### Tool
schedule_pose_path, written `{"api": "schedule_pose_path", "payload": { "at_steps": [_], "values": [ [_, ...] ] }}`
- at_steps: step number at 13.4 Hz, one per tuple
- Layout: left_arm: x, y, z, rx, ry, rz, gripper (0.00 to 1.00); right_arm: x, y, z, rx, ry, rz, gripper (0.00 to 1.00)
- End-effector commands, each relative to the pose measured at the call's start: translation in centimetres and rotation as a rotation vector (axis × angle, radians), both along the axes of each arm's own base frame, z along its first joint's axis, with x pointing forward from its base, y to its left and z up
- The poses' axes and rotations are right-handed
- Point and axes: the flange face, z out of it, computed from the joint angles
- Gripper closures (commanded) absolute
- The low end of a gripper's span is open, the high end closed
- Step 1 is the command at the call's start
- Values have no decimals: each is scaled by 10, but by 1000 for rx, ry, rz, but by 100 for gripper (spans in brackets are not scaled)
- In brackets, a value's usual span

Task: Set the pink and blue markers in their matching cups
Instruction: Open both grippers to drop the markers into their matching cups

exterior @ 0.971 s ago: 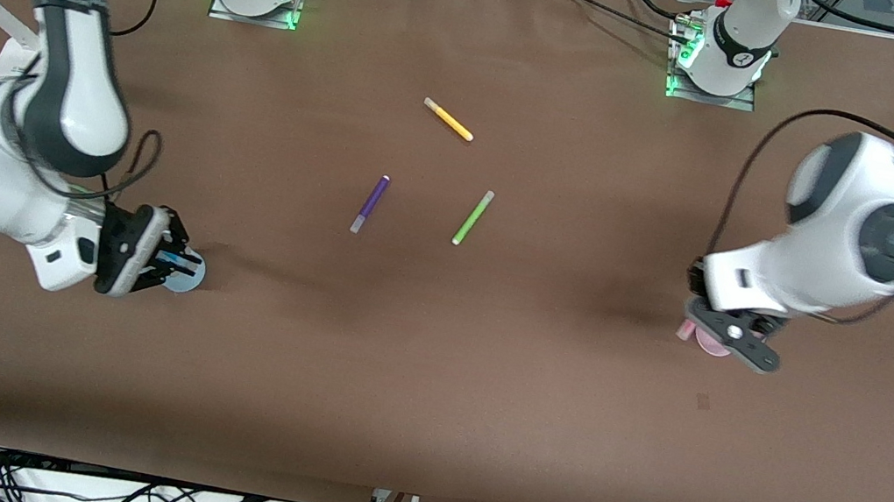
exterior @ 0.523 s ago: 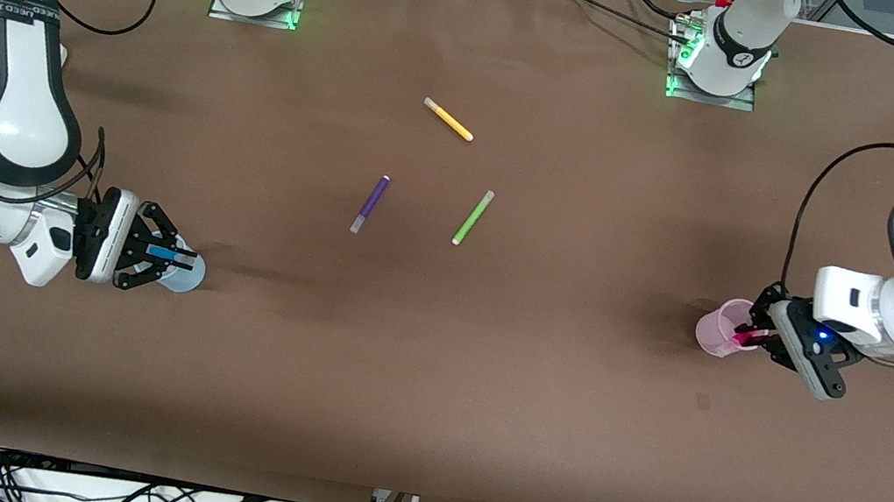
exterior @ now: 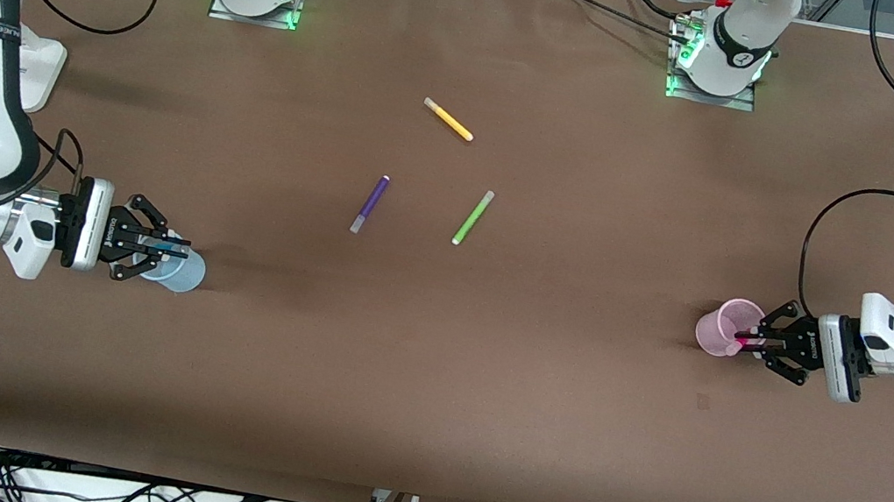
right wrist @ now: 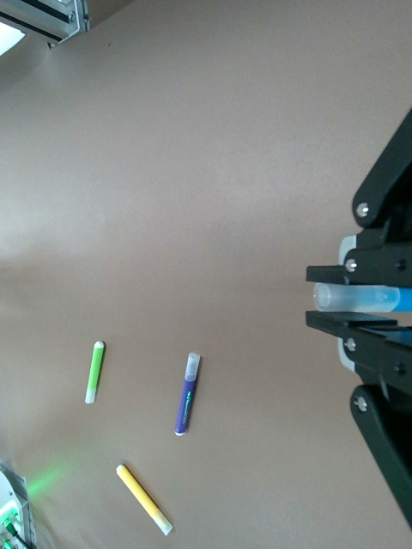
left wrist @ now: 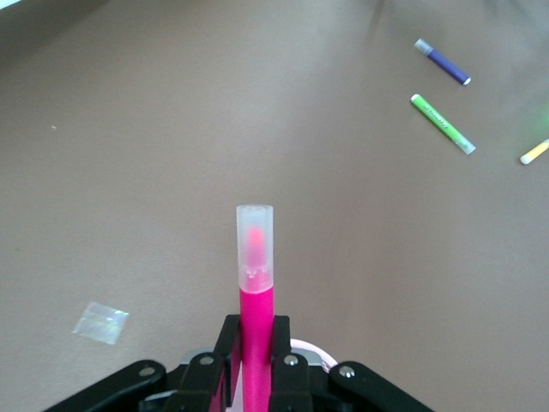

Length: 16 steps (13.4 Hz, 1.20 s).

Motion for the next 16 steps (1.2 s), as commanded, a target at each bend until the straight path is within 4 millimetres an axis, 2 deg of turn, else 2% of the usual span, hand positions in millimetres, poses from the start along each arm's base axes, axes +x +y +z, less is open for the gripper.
{"api": "schedule_pose_path", "payload": {
  "at_steps": [1,2,3,4,5,6,7,8,9,13,14,16],
  "values": [
    [-15,-3,-8,-48,-40,-4,100,-9,-5,-1,74,0,6,92],
    [-17,-1,-15,-58,-31,4,100,-9,-9,-1,76,0,1,90],
    [-18,0,-18,-60,-28,5,100,-10,-12,-1,78,17,-12,71],
    [-17,1,-18,-61,-34,2,100,-9,-13,0,77,21,-20,1],
    [-17,4,-21,-65,-34,4,100,-8,-13,2,71,54,-56,0],
    [-17,5,-21,-65,-34,6,95,-7,-13,6,60,96,-106,0],
    [-16,5,-20,-65,-36,6,70,-6,-11,11,50,144,-160,0],
    [-16,5,-20,-64,-37,6,10,-3,-8,19,26,189,-213,0],
    [-16,6,-19,-64,-39,8,0,1,-6,29,5,231,-270,0],
    [-12,8,6,-34,-27,48,0,12,1,59,-133,377,-475,0],
    [-10,7,20,-21,-5,81,0,17,7,71,-188,403,-535,0],
    [-8,0,68,24,38,159,0,24,20,101,-329,445,-693,0]
  ]
}}
